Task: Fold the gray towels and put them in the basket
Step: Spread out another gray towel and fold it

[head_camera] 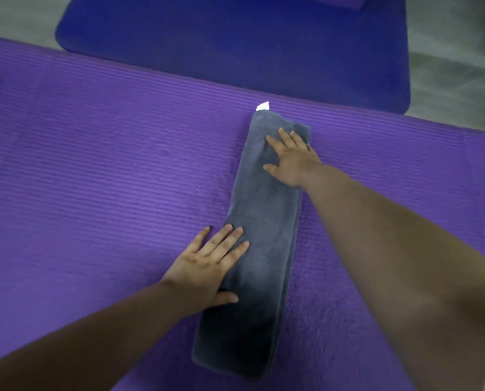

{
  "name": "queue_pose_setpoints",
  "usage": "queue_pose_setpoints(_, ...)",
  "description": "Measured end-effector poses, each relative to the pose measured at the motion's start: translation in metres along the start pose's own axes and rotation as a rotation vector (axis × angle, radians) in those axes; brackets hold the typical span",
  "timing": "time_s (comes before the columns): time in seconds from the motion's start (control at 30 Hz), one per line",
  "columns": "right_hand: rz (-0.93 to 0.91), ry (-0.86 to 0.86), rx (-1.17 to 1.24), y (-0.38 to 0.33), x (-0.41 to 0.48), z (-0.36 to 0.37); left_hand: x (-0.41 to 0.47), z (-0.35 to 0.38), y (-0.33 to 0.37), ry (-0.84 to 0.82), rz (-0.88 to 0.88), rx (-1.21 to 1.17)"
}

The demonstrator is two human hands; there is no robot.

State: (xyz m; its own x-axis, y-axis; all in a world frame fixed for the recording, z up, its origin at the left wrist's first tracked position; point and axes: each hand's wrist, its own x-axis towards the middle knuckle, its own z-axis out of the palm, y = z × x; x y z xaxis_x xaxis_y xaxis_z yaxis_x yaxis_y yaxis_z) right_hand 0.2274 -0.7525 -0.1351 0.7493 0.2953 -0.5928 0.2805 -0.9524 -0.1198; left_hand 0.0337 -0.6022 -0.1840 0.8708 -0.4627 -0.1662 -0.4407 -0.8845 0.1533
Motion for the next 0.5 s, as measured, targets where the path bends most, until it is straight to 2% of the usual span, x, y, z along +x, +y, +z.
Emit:
queue_pose_setpoints(0.1, 0.002, 0.16, 0.001, -0.002, -0.018, 0.005, -0.001, -0.001, 0.0, 0.01, -0.02, 0.0)
queue_pose_setpoints(0.17, -0.04, 0.388, 0.084, -0.002, -0.042, 0.024, -0.003, 0.0, 0.0, 0.018, -0.019, 0.004)
queue_pose_setpoints(0.23, -0.21, 0.659, 0.084, -0.001, -0.072, 0.054, -0.002, 0.001, -0.001, 0.02, -0.027, 0.012)
queue_pose_setpoints(0.27, -0.323, 0.725, 0.082, 0.002, -0.088, 0.072, -0.001, 0.001, -0.001, 0.01, -0.029, 0.017)
queue_pose_setpoints(0.33, -0.526, 0.709, 0.028, 0.009, -0.12, 0.107, 0.0, -0.001, -0.001, -0.011, -0.025, 0.023)
queue_pose_setpoints(0.4, -0.659, 0.61, -0.105, 0.018, -0.14, 0.13, 0.0, -0.002, -0.001, -0.003, -0.017, 0.019)
queue_pose_setpoints(0.5, -0.647, 0.472, -0.297, 0.027, -0.153, 0.143, -0.007, -0.003, -0.002, 0.042, 0.02, -0.021)
